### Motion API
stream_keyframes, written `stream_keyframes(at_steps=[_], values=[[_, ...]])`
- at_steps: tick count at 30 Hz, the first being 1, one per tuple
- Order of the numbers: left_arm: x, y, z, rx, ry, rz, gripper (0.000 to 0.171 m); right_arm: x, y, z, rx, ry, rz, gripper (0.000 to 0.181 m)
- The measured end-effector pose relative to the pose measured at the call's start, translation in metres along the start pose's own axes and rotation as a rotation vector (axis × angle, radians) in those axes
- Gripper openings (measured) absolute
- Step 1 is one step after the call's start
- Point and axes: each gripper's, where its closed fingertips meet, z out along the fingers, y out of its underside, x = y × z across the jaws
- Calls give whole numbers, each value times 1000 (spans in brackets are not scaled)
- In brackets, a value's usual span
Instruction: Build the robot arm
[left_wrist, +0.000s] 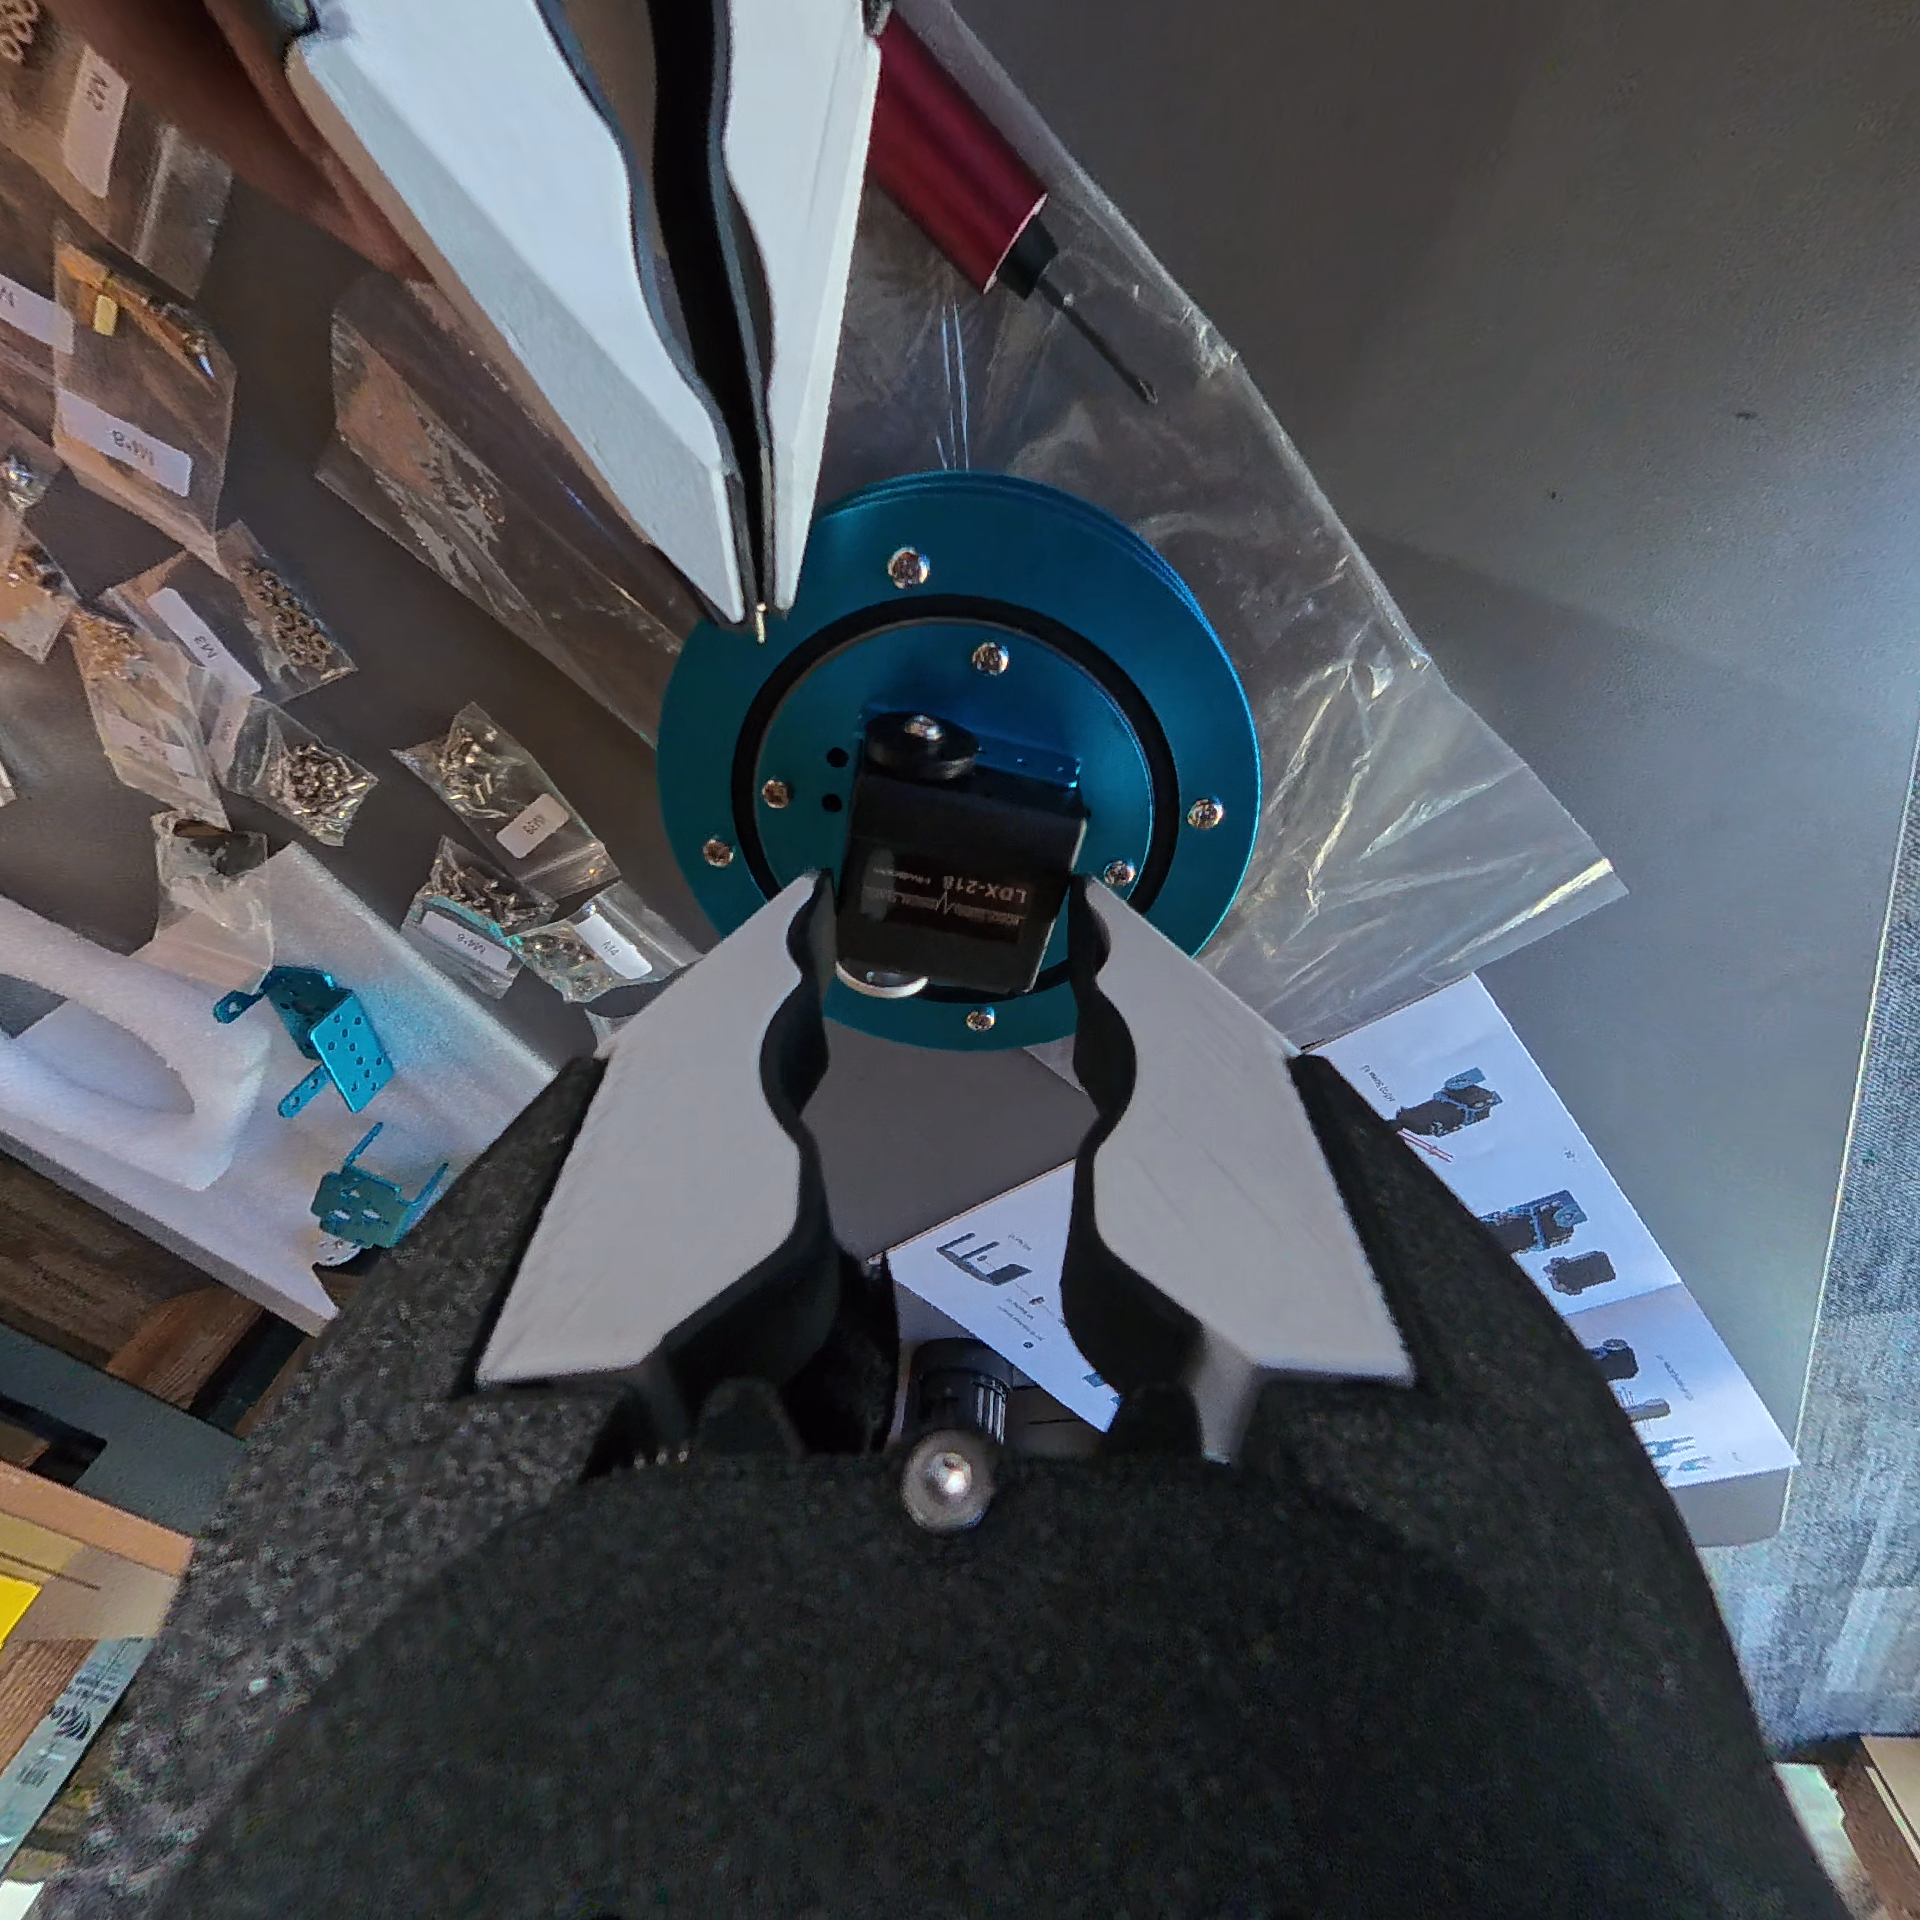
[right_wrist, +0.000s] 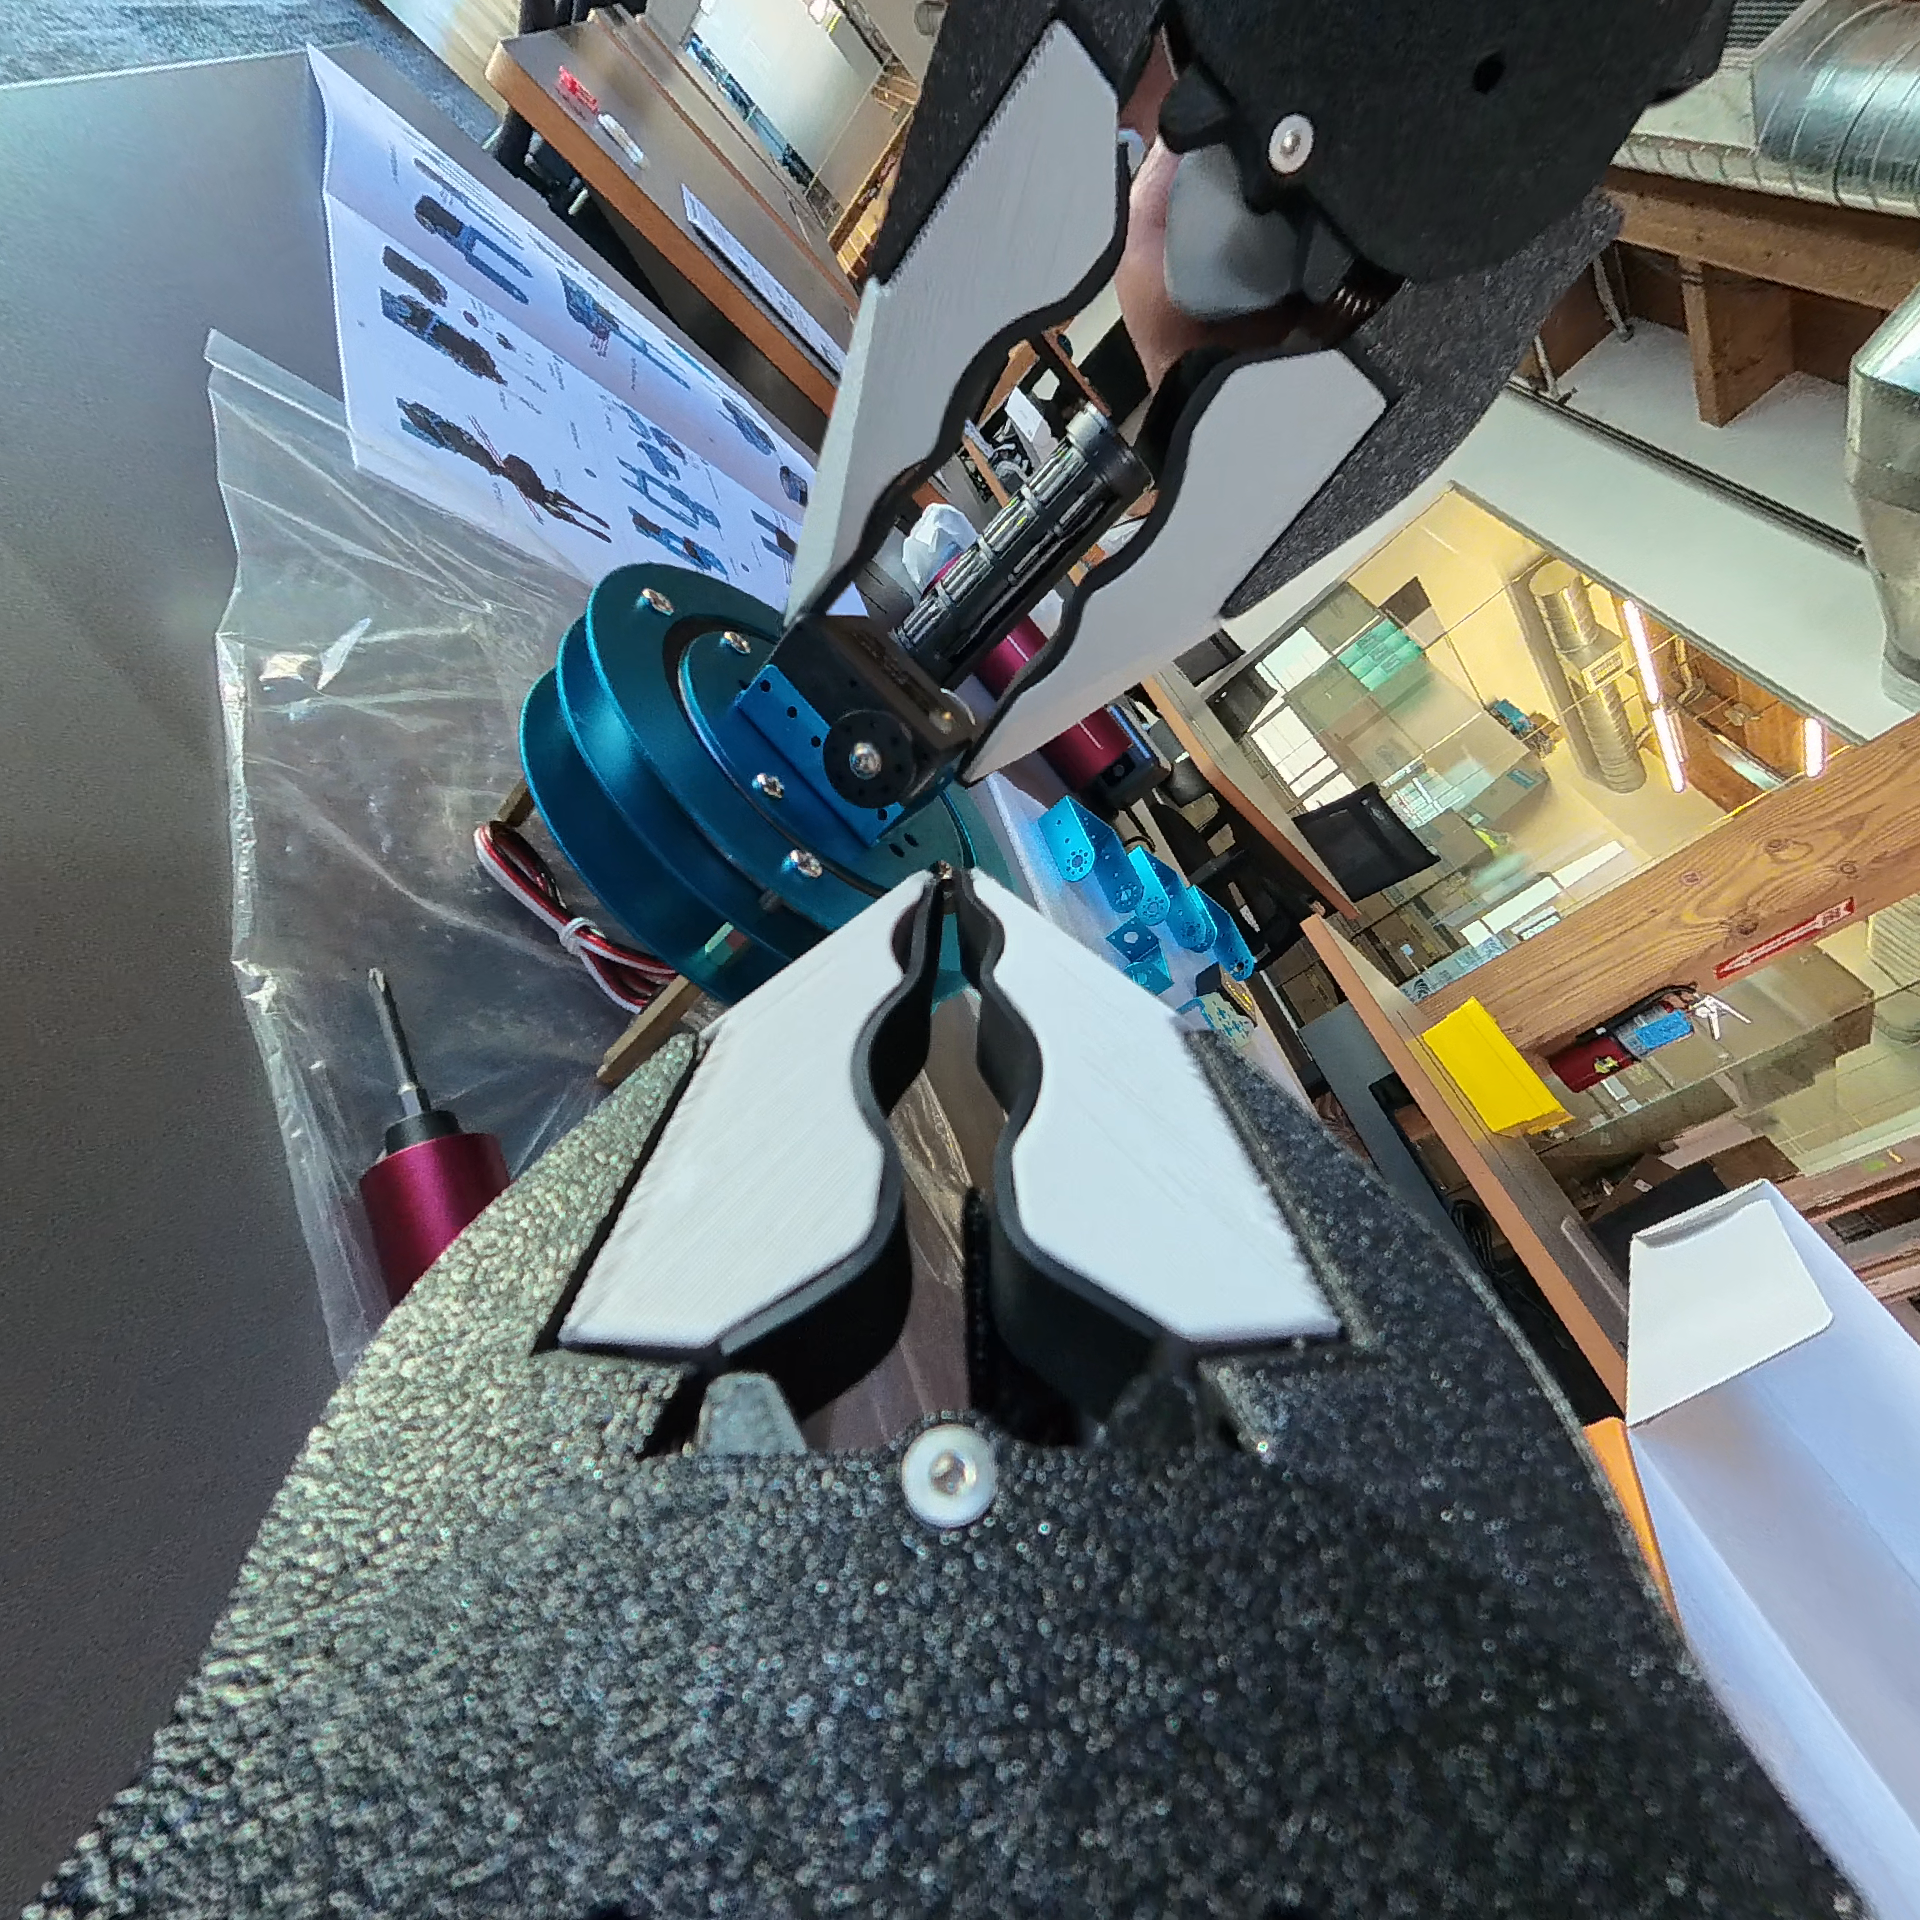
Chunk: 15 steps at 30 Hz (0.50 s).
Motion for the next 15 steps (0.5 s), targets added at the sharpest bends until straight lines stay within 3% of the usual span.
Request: stream_keyframes(at_steps=[15], values=[[-3, 3, 0, 8, -26, -18, 45, 0, 0, 0, 0, -1, -3, 1]])
